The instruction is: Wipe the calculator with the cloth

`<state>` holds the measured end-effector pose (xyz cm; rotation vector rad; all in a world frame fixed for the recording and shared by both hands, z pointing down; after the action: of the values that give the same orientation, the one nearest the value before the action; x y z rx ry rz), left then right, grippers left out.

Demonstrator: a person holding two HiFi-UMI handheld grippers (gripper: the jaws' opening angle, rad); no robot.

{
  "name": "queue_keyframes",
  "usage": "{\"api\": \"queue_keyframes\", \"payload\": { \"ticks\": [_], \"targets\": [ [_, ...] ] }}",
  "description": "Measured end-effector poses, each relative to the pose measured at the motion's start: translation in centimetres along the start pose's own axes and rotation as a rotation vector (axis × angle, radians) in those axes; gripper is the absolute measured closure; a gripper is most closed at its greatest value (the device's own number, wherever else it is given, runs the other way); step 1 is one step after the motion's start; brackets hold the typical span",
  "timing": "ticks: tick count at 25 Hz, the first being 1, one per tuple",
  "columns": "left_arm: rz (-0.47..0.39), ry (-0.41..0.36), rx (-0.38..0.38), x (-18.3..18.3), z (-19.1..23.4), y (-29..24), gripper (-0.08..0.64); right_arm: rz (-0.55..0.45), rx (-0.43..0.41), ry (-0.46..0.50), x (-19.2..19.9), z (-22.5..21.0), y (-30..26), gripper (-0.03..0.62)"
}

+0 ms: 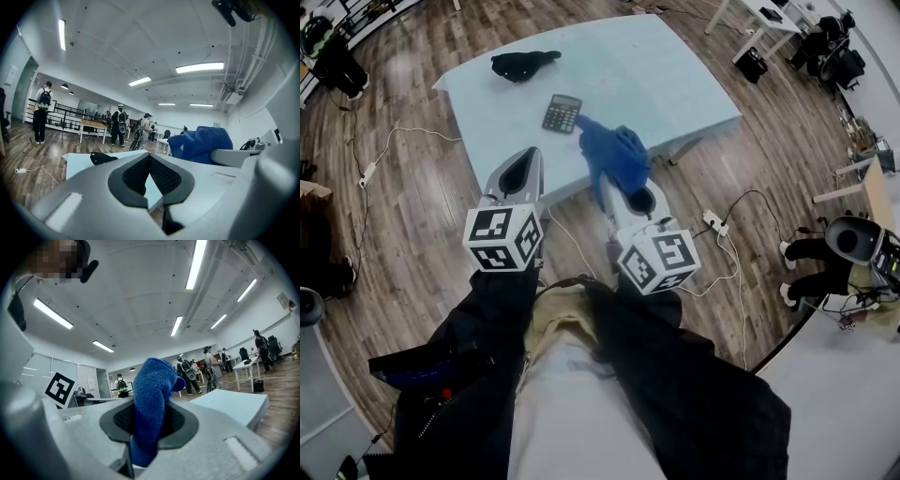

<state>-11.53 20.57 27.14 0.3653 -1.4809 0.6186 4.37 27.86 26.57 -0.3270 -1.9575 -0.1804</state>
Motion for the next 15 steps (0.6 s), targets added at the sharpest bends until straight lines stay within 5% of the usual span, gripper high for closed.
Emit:
{"api": "queue_keyframes", "payload": {
  "ticks": [15],
  "targets": [
    [0.119, 0.024, -0.073, 3.7, -1.1, -0.9, 0.565, 0.1, -0.016, -0.097, 2.6, -4.0, 0.6, 0.499]
  ]
}}
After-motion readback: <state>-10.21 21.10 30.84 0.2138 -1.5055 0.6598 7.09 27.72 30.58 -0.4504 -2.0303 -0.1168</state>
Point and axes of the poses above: the fingertips, and each gripper's own axes: y backward along the fingers, z to its left, x out of its underside, the point moved 5 cm from there along y, backward along the fingers, and after that the axes turned 9 degrees about -y, right-handed, at the moved point
